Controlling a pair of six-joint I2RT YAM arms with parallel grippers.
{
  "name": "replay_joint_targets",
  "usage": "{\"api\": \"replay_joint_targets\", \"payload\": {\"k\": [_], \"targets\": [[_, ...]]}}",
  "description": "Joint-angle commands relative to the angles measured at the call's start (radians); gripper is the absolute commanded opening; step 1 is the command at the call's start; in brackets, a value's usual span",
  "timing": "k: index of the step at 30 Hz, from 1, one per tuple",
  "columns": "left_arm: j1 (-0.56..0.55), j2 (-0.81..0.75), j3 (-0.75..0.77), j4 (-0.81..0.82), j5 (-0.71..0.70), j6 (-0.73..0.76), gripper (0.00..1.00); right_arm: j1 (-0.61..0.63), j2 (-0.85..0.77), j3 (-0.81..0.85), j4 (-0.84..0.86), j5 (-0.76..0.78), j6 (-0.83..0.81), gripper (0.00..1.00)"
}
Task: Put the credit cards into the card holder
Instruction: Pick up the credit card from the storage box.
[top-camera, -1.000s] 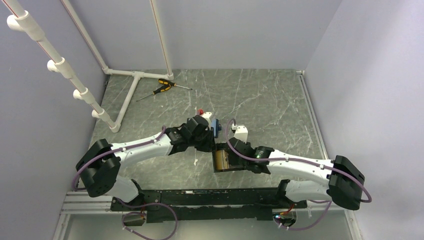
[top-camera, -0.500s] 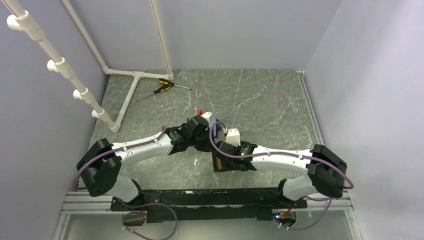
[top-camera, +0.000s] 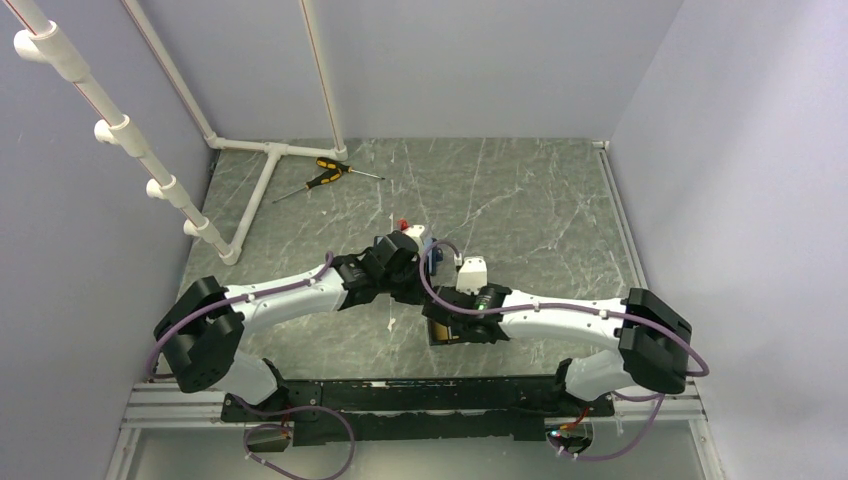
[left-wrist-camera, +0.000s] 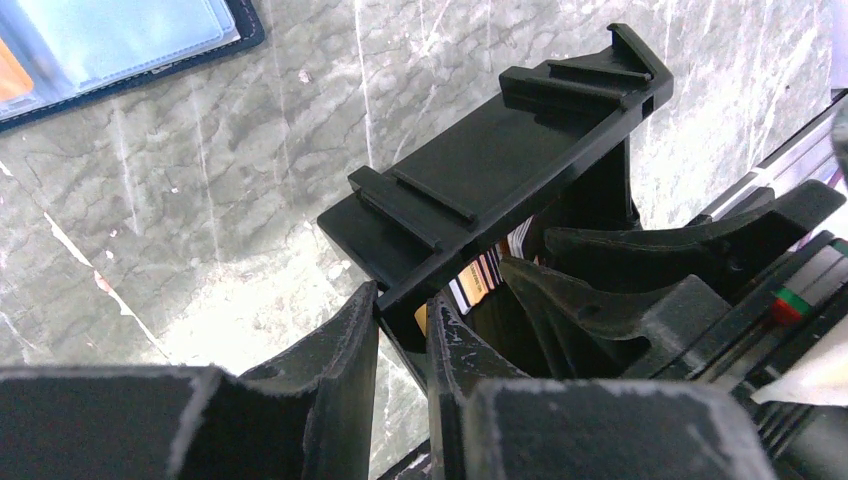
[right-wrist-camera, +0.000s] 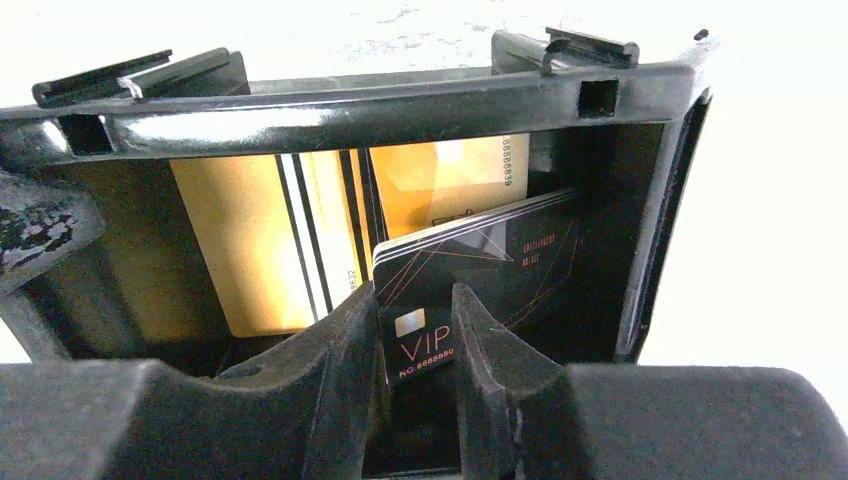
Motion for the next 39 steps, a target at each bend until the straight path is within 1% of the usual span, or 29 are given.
{"api": "replay_joint_targets", "payload": {"k": [1,7,13,20,31,33,39], "targets": [[-0.005,0.009,0.011,-0.049,-0.006,0.026,0.00,-0.007,-0.029,0.013,-0.145,0.077,0.049,0.31],[-0.005,0.018,0.020,-0.054,-0.001,0.028,0.00,-0.007,-0.058,0.011,-0.207,0.110,0.092,0.27],[-0.005,0.018,0.025,-0.061,0.000,0.032,0.00,-0.007,-0.069,0.000,-0.225,0.108,0.108,0.27],[-0.004,0.019,0.024,-0.061,0.001,0.030,0.00,-0.007,-0.089,0.020,-0.308,0.118,0.145,0.27],[-0.005,0.032,0.033,-0.067,0.013,0.025,0.00,-0.007,-0.086,0.035,-0.379,0.122,0.178,0.26],[-0.006,0.031,0.035,-0.075,0.012,0.025,0.00,-0.007,-0.078,0.044,-0.401,0.129,0.186,0.24],[-0.004,0.043,0.038,-0.091,0.025,0.020,0.00,-0.009,-0.091,0.082,-0.429,0.142,0.155,0.13]]}}
